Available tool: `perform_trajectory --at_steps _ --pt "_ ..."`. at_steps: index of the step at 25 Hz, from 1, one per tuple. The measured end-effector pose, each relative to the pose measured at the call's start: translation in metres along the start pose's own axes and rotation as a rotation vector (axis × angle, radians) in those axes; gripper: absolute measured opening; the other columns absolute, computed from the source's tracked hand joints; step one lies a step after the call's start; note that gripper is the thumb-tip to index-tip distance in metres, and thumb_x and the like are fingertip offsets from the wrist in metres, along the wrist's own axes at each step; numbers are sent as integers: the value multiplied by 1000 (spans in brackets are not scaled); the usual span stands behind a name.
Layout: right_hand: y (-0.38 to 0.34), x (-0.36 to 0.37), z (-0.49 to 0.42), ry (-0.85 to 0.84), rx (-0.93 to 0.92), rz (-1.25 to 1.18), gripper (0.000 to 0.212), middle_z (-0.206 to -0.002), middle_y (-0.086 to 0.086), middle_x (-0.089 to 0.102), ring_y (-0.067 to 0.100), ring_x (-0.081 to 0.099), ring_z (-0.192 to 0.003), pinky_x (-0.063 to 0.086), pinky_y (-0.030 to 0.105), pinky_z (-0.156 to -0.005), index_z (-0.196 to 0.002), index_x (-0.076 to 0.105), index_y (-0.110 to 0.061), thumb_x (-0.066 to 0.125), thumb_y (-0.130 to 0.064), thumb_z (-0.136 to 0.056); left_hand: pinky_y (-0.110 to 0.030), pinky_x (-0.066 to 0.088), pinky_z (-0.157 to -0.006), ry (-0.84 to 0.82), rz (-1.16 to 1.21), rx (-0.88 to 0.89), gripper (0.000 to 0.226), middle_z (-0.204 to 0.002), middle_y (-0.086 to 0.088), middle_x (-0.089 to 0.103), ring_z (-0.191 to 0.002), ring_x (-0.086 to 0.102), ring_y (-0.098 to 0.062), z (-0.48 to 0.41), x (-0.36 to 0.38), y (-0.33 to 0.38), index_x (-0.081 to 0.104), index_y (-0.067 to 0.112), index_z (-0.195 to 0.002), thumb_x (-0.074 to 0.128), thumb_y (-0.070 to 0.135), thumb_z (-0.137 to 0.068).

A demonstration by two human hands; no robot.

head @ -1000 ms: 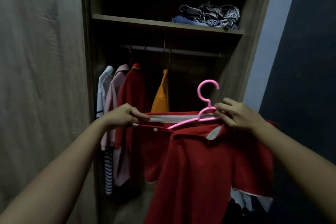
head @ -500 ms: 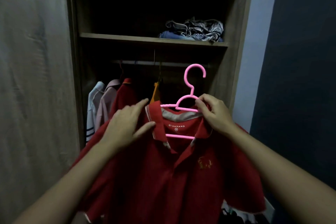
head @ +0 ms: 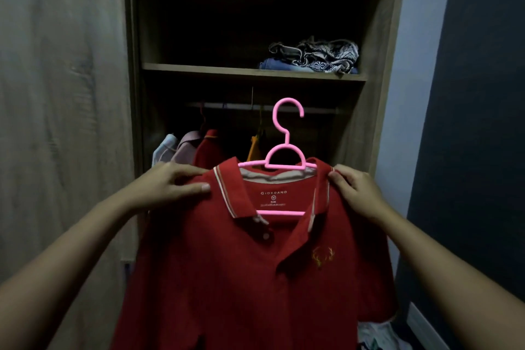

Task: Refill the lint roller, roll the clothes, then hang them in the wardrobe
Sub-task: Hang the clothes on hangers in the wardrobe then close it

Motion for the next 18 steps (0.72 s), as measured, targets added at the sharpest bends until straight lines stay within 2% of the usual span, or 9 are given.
perform_trajectory --at_steps 2,3,5,6,9,11,13,16,18 --pt "1 4 -4 -41 28 -55 36 -78 -12 64 10 61 -82 49 44 -81 -80 56 -47 27 -68 -84 -18 43 -58 26 -8 17 43 -62 13 63 -60 57 3 3 0 4 63 30 -72 55 72 -70" --pt "1 7 -8 -32 64 -42 32 -91 -10 66 13 60 -94 46 44 -90 -92 59 -46 31 -60 -88 -20 39 -53 88 18 9 44 -56 9 57 -54 51 0 5 -1 8 59 23 -66 58 66 -72" --pt "-2 7 -16 100 162 51 32 -115 1 59 21 52 -111 36 43 -100 -122 55 -33 42 -33 -93 -19 32 -49 222 -16 -44 38 -49 11 50 -49 46 -4 7 0 18 48 23 -56 65 47 -81" --pt "-9 11 -19 139 184 22 35 -117 6 57 24 52 -110 38 39 -97 -127 52 -24 46 -22 -92 -21 30 -49 286 -74 -80 39 -47 8 49 -49 46 -6 6 3 24 45 25 -54 66 43 -82" --pt "-43 56 -28 -111 219 -274 27 -107 6 63 17 60 -95 43 25 -78 -119 55 -15 46 -23 -94 -34 37 -58 342 -250 -167 33 -64 -1 60 -68 59 -20 -3 29 36 44 24 -64 57 46 -85" --pt "-52 87 -36 -265 395 -623 24 -92 3 65 16 62 -84 46 26 -68 -95 61 -19 40 -32 -97 -39 44 -69 324 -335 -236 26 -87 -10 68 -90 62 -34 -16 58 44 53 22 -83 52 48 -88" --pt "-44 102 -54 -247 529 -792 33 -73 0 58 12 56 -65 40 23 -55 -73 56 -19 40 -34 -97 -40 47 -77 289 -363 -318 30 -103 -11 67 -100 60 -37 -36 84 50 52 21 -104 46 48 -91" --pt "-18 113 -91 -165 573 -791 20 -77 5 61 18 59 -70 47 30 -65 -78 57 -18 50 -31 -92 -38 47 -82 224 -280 -349 31 -111 -10 63 -105 58 -37 -79 103 53 50 22 -117 44 41 -92" --pt "-3 111 -113 -131 558 -809 19 -68 4 58 16 58 -63 48 29 -62 -80 57 -15 52 -29 -92 -32 46 -80 147 -70 -310 31 -107 -7 65 -102 61 -30 -112 109 49 54 24 -118 49 32 -89"
Point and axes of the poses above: each hand's wrist, its own z-axis away from the middle knuckle, its own x-axis out of the palm, y = z × x, the point moved 6 cm from there along -z, towards the middle knuckle
